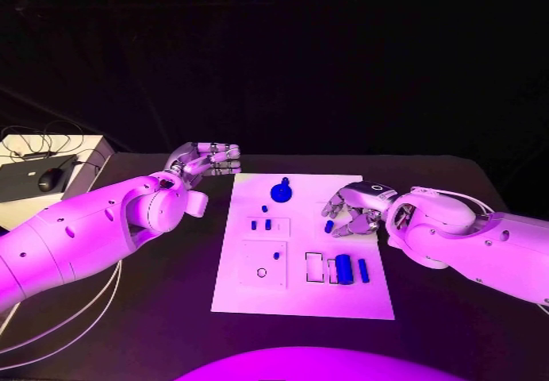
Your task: Assemble the parts on the task board
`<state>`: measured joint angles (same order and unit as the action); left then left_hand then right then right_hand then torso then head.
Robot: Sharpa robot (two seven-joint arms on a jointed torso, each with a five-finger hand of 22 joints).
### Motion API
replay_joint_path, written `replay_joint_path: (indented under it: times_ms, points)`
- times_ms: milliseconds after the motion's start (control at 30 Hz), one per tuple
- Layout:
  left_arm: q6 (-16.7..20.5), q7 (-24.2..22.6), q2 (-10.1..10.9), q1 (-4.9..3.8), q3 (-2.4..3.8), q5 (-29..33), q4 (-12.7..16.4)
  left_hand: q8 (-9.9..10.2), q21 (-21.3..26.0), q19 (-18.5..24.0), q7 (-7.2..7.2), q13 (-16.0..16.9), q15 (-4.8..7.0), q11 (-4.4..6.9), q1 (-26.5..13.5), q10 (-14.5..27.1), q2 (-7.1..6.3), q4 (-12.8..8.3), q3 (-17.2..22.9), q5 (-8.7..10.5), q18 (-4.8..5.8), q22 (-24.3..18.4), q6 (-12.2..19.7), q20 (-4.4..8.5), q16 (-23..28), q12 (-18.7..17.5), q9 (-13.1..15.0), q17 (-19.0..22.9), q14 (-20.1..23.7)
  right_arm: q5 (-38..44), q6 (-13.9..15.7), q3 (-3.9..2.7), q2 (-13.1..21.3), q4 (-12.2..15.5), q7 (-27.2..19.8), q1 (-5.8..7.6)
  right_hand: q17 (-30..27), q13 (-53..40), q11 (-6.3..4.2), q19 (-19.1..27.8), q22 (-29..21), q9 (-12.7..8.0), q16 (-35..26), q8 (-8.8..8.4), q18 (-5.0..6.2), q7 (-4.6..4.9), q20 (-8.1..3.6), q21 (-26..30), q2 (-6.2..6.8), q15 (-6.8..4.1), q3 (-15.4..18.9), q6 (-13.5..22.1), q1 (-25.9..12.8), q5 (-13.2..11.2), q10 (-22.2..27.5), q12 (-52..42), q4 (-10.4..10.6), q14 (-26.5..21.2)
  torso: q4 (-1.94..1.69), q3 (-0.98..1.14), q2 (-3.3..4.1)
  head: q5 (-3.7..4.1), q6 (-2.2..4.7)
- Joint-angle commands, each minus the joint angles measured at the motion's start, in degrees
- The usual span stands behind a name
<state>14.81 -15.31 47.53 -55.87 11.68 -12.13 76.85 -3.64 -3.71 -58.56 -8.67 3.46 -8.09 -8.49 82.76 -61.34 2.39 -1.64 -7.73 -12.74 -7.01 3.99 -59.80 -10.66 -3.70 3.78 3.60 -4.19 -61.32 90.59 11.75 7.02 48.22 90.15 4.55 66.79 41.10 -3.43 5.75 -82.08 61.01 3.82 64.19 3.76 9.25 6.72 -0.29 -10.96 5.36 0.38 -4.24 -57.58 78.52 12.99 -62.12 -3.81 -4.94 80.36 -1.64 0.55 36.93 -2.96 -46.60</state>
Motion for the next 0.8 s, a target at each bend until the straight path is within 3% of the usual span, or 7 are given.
replay_joint_path:
  times_ms: [33, 300, 500, 800]
  points:
    - [-1.0, -0.9, -0.1, 0.00, 0.03, 0.2, 0.1, 0.0, -0.2, -0.1, -0.11, -0.1, -0.05, -0.07, -0.3, -0.3, 0.01, 0.4, 0.1, 0.24, -0.01, -0.1, -0.2, -0.19, 0.2, -0.1, -0.1, -0.1, 0.0, 2.1, -1.1, 0.03, -0.3, -0.3, 0.8, -0.10, 0.3, 0.0, 0.05, -0.1, 0.3, 0.0, 0.3, -0.20, 0.85, 0.03, -0.20, 0.3, -1.07, -0.21, -0.5, -0.8, -0.5, 0.2, -0.6, 0.0, -0.4, 0.2, 0.00, 0.02, -0.06, 0.02, -0.08]
    - [-0.9, -0.8, 0.1, 0.00, 0.03, 0.3, 0.1, 0.0, -0.2, -0.1, -0.10, -0.1, -0.05, -0.06, -0.3, -0.4, 0.02, 0.4, 0.1, 0.23, 0.00, -0.1, -0.3, -0.18, 0.2, -0.1, -0.1, -0.1, 0.1, 2.3, -1.5, 0.16, -1.1, -0.7, 1.1, -0.33, 0.7, 0.0, -0.20, -0.1, 0.9, -0.1, 0.5, -0.21, 0.71, 0.48, -0.40, 0.4, -2.57, -0.40, -3.2, -3.0, -1.5, -0.6, -2.0, 0.1, -1.0, 0.3, 0.04, 0.09, -0.04, -0.07, -0.19]
    - [-0.9, -0.7, 0.1, 0.00, 0.03, 0.4, 0.1, 0.0, -0.2, -0.1, -0.15, -0.1, -0.03, -0.05, -0.3, -0.4, 0.07, 0.5, 0.1, 0.25, 0.01, -0.1, -0.3, -0.18, 0.1, -0.1, -0.1, -0.1, 0.0, 2.3, -1.4, 0.21, -1.8, -0.8, 1.3, -0.75, 1.2, 0.1, -0.46, 0.0, 1.8, 0.0, 0.8, -0.24, 0.65, 0.36, -0.49, 0.5, -2.51, -0.56, -8.4, -4.2, -3.0, -1.2, -3.0, 0.2, -1.0, 0.4, 0.04, 0.07, -0.05, -0.09, -0.26]
    - [-0.9, -0.6, 0.1, 0.00, 0.03, 0.4, 0.1, 0.0, -0.2, -0.1, -0.12, -0.1, -0.04, -0.06, -0.2, -0.4, 0.14, 0.5, 0.1, 0.25, 0.02, -0.1, -0.4, -0.15, 0.1, -0.1, -0.1, 0.0, 0.0, 2.7, -1.3, 0.23, -2.1, -1.1, 1.9, -1.00, 1.7, 0.0, -0.81, -0.1, 2.4, 0.0, 1.0, -0.12, 0.48, 0.40, -0.72, 0.6, -3.36, -0.80, -11.2, -5.6, -3.4, -1.1, -4.5, 0.2, -0.4, 0.5, 0.06, 0.06, -0.07, -0.15, -0.38]
